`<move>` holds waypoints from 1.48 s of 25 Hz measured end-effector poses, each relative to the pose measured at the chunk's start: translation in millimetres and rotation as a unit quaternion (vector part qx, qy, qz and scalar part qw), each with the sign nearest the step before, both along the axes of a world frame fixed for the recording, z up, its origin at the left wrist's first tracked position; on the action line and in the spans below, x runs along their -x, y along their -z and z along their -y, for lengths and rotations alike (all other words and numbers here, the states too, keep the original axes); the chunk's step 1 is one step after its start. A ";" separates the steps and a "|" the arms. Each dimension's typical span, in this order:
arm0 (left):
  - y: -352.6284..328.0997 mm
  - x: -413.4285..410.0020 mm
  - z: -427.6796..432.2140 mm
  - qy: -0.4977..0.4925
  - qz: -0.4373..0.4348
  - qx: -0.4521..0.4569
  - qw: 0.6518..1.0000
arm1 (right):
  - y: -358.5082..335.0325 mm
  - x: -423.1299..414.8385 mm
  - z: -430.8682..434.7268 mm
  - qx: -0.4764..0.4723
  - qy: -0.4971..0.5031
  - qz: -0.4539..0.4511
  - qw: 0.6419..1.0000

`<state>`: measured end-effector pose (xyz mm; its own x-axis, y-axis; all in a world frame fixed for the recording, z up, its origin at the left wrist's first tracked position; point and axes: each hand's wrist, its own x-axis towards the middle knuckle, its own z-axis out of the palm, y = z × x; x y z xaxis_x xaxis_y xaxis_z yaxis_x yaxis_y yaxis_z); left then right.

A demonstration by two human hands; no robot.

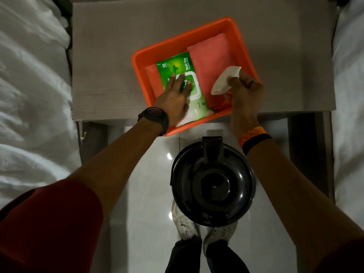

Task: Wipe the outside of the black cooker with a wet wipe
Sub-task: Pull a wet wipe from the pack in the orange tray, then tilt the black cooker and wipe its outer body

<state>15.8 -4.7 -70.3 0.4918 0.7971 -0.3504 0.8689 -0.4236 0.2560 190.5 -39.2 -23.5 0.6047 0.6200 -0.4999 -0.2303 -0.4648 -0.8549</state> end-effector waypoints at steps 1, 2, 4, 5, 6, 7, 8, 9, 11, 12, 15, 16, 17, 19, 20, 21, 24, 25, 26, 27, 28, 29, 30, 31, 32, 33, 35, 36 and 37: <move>1.5 -3.9 3.4 -0.008 -0.021 -0.010 1.000 | -0.8 -2.3 3.9 -0.003 0.001 0.000 1.000; 0.6 -8.1 5.6 -0.012 -0.043 -0.026 0.999 | -1.7 -4.0 7.0 -0.009 0.001 0.000 1.000; -6.8 -17.6 5.2 -0.008 -0.099 -0.035 0.994 | -3.6 -6.3 13.9 -0.018 -0.013 -0.002 1.000; -12.9 -21.0 1.8 -0.010 -0.119 -0.023 0.993 | -5.8 -7.0 18.0 -0.025 -0.022 -0.012 0.999; -21.3 -22.8 -0.8 -0.017 -0.132 -0.007 0.991 | -9.1 -7.4 23.3 -0.036 -0.029 -0.032 0.998; -30.5 -24.1 -1.6 -0.028 -0.131 0.006 0.991 | -12.8 -8.4 30.1 -0.045 -0.027 -0.064 0.997; -39.2 -26.3 0.7 -0.044 -0.103 0.006 0.994 | -17.4 -10.3 38.5 -0.050 -0.018 -0.098 0.994; -47.0 -30.6 7.3 -0.060 -0.037 -0.012 0.997 | -20.6 -13.1 47.2 -0.051 -0.003 -0.126 0.991; -60.5 -44.6 37.8 -0.117 0.206 -0.030 0.971 | -22.5 -20.9 68.5 -0.048 0.028 -0.158 0.986; -68.4 -52.9 59.6 -0.160 0.335 0.002 0.929 | -21.9 -24.5 80.8 -0.052 0.036 -0.167 0.984; -74.3 -74.8 112.8 -0.215 0.465 0.107 0.852 | -16.9 -34.6 120.4 -0.049 0.032 -0.171 0.983; -70.4 -79.4 123.7 -0.220 0.449 0.123 0.857 | -14.3 -37.2 132.5 -0.044 0.029 -0.173 0.984; -65.8 -84.3 131.8 -0.222 0.433 0.133 0.863 | -11.5 -40.3 144.3 -0.039 0.026 -0.175 0.983; -55.5 -92.9 147.5 -0.213 0.414 0.142 0.874 | -4.2 -47.0 168.3 -0.029 0.024 -0.185 0.982; -51.2 -96.0 154.9 -0.206 0.408 0.150 0.877 | 0.0 -50.8 178.8 -0.026 0.031 -0.197 0.980; -47.3 -99.8 164.0 -0.193 0.400 0.165 0.880 | 4.6 -55.5 190.0 -0.024 0.046 -0.218 0.975; -31.1 -107.4 186.2 -0.160 0.375 0.182 0.895 | 16.1 -66.1 216.6 -0.029 0.097 -0.275 0.956; -26.1 -111.2 192.5 -0.173 0.371 0.179 0.895 | 20.6 -69.4 223.9 -0.028 0.102 -0.273 0.956; -19.8 -115.7 198.4 -0.206 0.378 0.180 0.885 | 25.8 -73.7 233.0 -0.029 0.100 -0.258 0.961; -13.6 -119.7 202.1 -0.259 0.394 0.192 0.861 | 30.6 -76.9 241.6 -0.028 0.090 -0.238 0.967; -8.4 -122.8 204.9 -0.321 0.416 0.212 0.824 | 36.5 -80.0 250.8 -0.012 0.060 -0.202 0.978; -3.6 -125.9 207.2 -0.378 0.432 0.240 0.783 | 42.5 -83.3 259.3 0.028 0.002 -0.132 0.991; 1.4 -128.7 209.5 -0.412 0.435 0.261 0.757 | 49.5 -86.6 267.3 0.086 -0.071 -0.040 0.993; 7.0 -131.6 211.8 -0.416 0.423 0.263 0.761 | 54.1 -89.7 274.0 0.135 -0.128 0.041 0.982; 11.1 -133.5 213.0 -0.392 0.402 0.251 0.788 | 57.2 -93.3 277.1 0.154 -0.137 0.071 0.976; 12.4 -135.5 214.3 -0.348 0.378 0.239 0.824 | 57.6 -97.3 277.8 0.131 -0.105 0.039 0.985; 14.5 -139.8 214.9 -0.277 0.362 0.244 0.856 | 59.4 -105.4 272.8 0.049 -0.035 -0.110 0.992; 15.2 -142.6 215.0 -0.268 0.366 0.266 0.850 | 62.1 -108.9 268.5 0.022 -0.031 -0.172 0.984; 14.3 -146.2 215.6 -0.267 0.373 0.288 0.841 | 64.1 -111.7 264.0 0.018 -0.061 -0.187 0.980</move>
